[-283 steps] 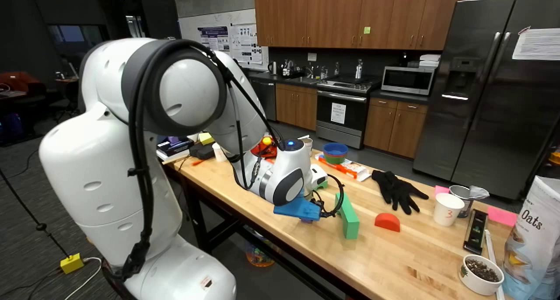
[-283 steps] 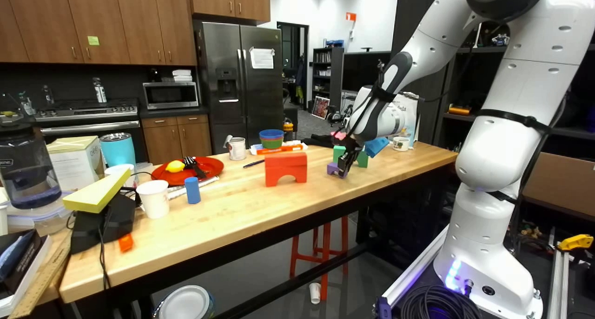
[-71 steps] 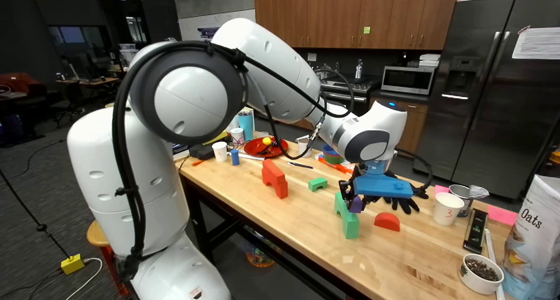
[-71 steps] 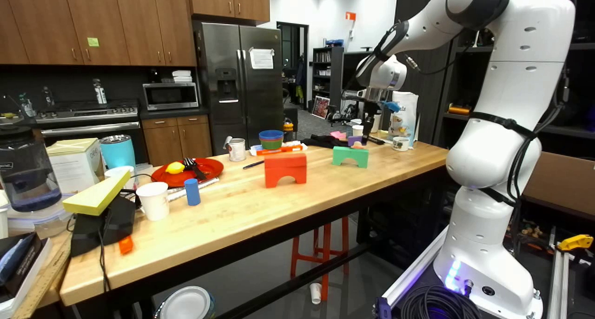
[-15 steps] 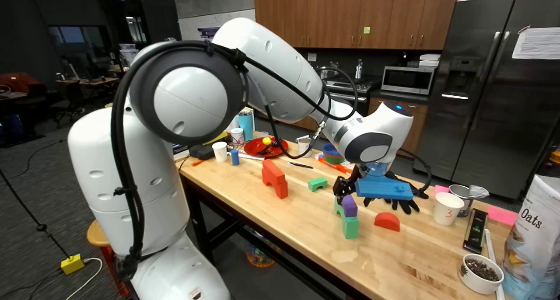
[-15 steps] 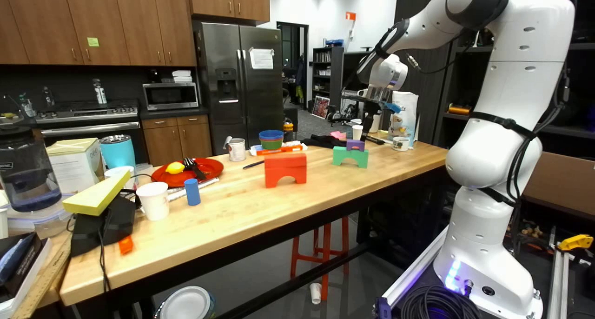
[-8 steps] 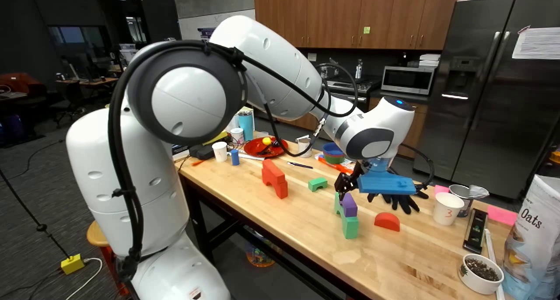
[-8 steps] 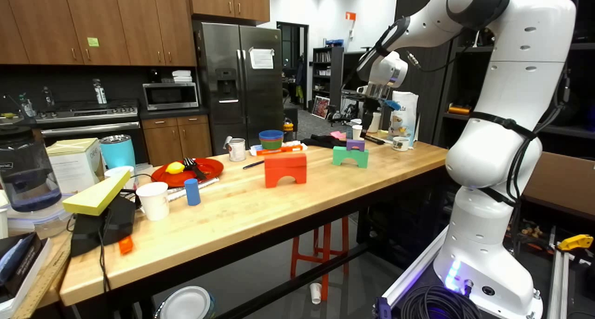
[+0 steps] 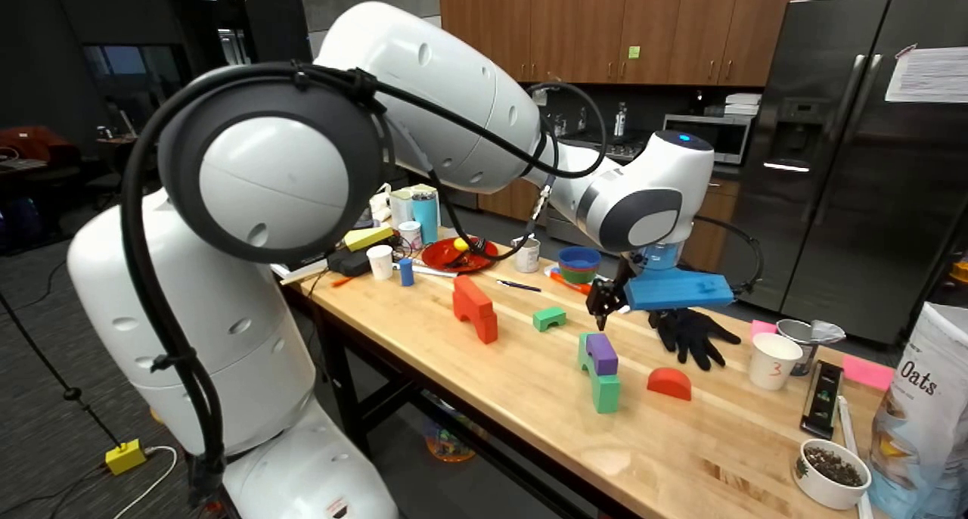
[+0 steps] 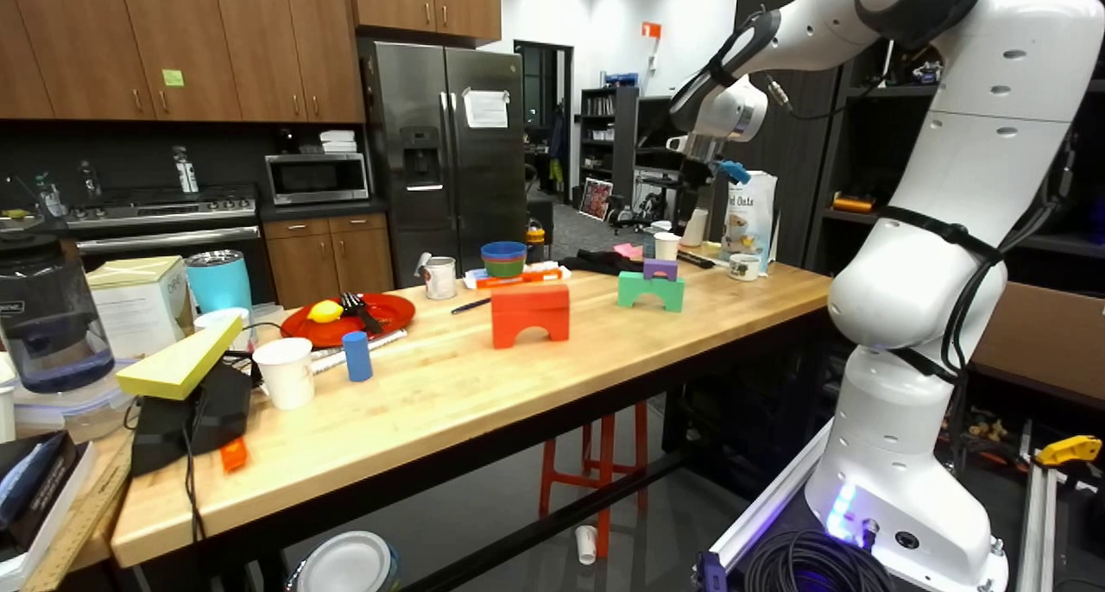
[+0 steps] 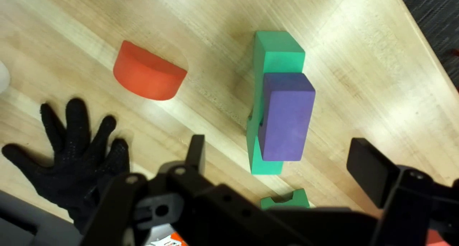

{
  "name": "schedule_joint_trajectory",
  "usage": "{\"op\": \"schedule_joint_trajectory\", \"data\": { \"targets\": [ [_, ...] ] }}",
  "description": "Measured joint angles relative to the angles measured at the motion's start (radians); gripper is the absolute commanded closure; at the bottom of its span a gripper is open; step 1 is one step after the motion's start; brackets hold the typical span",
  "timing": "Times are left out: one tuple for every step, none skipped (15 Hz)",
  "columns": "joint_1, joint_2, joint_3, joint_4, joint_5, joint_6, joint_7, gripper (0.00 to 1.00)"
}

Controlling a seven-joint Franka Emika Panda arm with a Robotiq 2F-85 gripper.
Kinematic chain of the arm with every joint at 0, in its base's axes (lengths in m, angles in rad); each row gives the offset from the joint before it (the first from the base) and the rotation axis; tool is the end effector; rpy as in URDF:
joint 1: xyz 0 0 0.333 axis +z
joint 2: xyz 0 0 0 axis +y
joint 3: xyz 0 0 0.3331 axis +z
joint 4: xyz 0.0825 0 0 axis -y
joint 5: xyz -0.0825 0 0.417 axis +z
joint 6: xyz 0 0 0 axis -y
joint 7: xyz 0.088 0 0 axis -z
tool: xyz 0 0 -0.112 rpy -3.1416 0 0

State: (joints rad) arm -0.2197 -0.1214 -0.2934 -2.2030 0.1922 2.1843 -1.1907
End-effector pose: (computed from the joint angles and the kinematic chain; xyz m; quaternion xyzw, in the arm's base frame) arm 0.4779 -0.2632 0.4374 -0.9533 -0.2817 -0.1054 0.0291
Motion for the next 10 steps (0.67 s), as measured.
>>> {"op": "schedule_joint_trajectory", "data": {
  "targets": [
    [0.0, -0.002, 0.0, -0.001, 0.002, 0.0, -0.001, 0.0],
    [0.001, -0.003, 0.0, -0.004, 0.007, 0.0, -0.003, 0.0],
    [0.001, -0.003, 0.0, -0.008, 0.011, 0.002, -0.006, 0.0],
    [0.001, -0.003, 0.0, -0.013, 0.016, 0.006, -0.01, 0.0],
    [0.001, -0.003, 0.0, -0.02, 0.023, 0.012, -0.014, 0.0],
    [0.001, -0.003, 0.0, -0.027, 0.028, 0.019, -0.017, 0.0],
    [0.001, -0.004, -0.001, -0.036, 0.03, 0.03, -0.019, 0.0],
    [0.001, -0.004, -0.001, -0.044, 0.03, 0.041, -0.021, 0.0],
    [0.001, -0.005, -0.002, -0.054, 0.03, 0.054, -0.021, 0.0],
    [0.0, -0.007, -0.003, -0.064, 0.03, 0.067, -0.022, 0.0]
  ]
}}
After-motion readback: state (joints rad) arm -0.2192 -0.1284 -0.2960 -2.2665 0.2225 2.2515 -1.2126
